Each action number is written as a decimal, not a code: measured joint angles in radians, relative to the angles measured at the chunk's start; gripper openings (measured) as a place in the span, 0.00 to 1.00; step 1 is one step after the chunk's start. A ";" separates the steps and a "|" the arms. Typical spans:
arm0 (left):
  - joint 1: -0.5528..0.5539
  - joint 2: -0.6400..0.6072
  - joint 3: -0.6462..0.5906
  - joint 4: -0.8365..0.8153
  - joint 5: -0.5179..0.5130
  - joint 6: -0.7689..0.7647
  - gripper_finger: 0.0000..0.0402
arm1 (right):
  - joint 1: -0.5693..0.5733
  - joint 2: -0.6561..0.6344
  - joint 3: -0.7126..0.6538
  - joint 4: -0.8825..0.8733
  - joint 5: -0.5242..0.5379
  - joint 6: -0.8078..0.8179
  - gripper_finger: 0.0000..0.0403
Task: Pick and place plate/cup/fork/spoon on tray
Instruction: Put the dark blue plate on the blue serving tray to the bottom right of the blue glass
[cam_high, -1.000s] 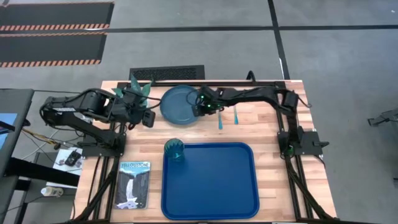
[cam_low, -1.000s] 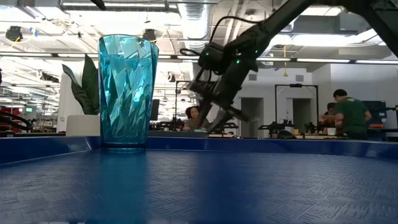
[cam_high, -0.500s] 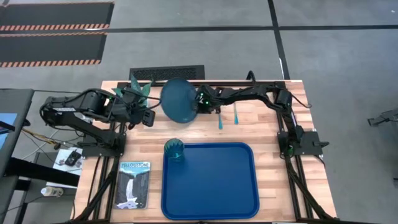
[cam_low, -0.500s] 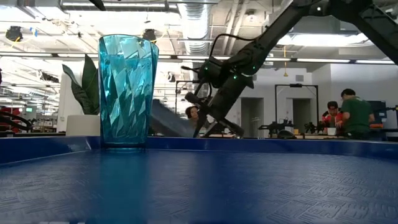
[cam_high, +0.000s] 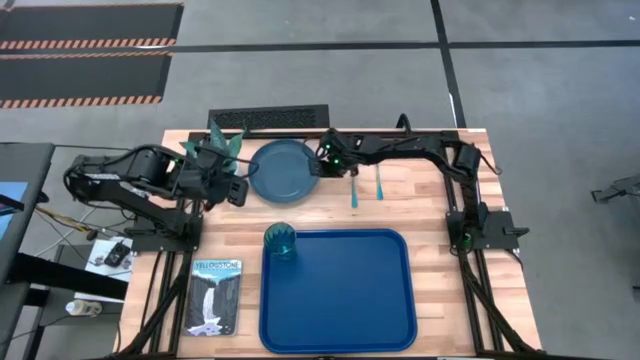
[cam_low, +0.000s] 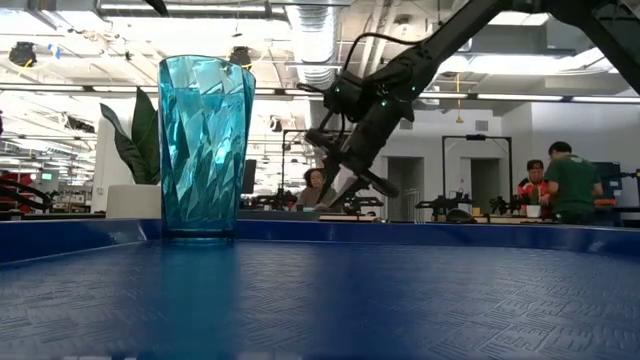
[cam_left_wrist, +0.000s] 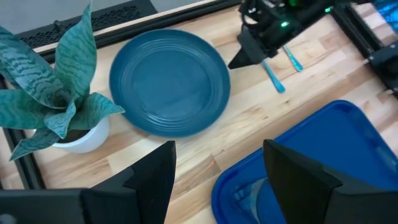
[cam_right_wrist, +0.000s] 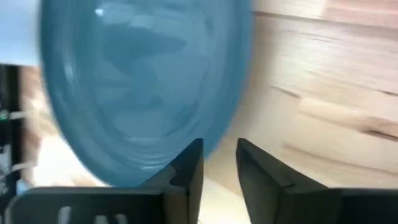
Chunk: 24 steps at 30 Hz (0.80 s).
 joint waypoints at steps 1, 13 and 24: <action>-0.007 -0.002 0.000 0.000 -0.007 -0.009 0.57 | -0.002 0.000 -0.001 -0.001 0.002 0.008 0.34; -0.055 -0.001 0.000 -0.027 -0.052 -0.075 0.57 | 0.008 0.021 0.001 0.095 0.118 0.063 0.60; -0.063 -0.001 0.000 -0.028 -0.055 -0.080 0.57 | 0.027 0.107 0.005 0.120 0.053 0.149 0.38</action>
